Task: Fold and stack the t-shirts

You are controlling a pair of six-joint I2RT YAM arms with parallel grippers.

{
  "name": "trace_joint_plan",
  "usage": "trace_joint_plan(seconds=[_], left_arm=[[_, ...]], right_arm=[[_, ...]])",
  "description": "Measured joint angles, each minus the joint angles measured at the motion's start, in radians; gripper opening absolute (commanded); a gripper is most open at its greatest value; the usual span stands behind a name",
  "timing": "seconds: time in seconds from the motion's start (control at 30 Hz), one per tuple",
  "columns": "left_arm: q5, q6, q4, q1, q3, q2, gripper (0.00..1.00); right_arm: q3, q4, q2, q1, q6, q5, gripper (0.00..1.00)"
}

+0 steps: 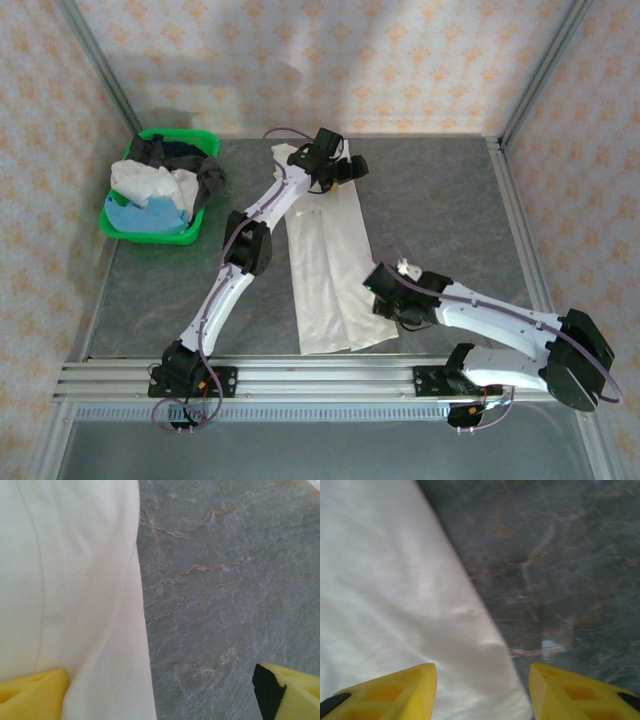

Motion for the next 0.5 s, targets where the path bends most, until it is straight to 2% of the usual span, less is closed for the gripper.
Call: trace_joint_plan(seconds=[0.1, 0.2, 0.3, 0.5], left_arm=[[-0.016, 0.021, -0.055, -0.003, -0.034, -0.045, 1.0], [-0.059, 0.051, -0.116, -0.008, -0.156, -0.181, 1.0], [-0.119, 0.081, -0.146, -0.009, -0.341, -0.391, 1.0], [-0.221, 0.103, -0.104, -0.009, -0.859, -0.897, 0.99]], right_arm=[[-0.065, 0.007, 0.019, 0.0, -0.005, -0.019, 0.48], [-0.092, 0.033, 0.059, 0.001, -0.014, -0.05, 0.4], [-0.096, 0.065, 0.092, 0.011, -0.002, -0.071, 0.37], [-0.097, 0.089, 0.101, 0.097, 0.079, -0.091, 0.33]])
